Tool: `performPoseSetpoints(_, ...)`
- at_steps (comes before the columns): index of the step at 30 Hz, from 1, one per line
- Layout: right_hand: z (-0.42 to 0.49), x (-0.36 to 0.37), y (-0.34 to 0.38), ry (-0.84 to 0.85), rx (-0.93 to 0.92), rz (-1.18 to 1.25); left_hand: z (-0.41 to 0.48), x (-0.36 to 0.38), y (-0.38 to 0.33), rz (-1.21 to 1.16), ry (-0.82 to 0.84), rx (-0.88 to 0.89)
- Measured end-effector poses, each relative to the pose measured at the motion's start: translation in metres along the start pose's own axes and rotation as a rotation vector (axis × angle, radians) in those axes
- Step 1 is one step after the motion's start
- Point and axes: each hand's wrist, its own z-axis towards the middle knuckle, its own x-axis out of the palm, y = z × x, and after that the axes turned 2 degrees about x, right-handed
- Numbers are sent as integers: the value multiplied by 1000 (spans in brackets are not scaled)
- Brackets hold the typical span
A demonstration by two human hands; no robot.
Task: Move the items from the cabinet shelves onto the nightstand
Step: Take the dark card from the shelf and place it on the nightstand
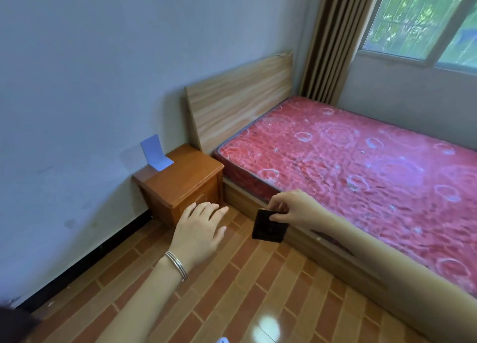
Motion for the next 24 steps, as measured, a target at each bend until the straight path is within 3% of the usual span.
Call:
performPoseSetpoints(9, 133, -35, -16, 41, -85, -87, 105, 25, 81, 7, -32, -79)
performPoseSetpoints(24, 337, -96, -136, 138, -231, -174, 271, 100, 142, 69, -13, -266)
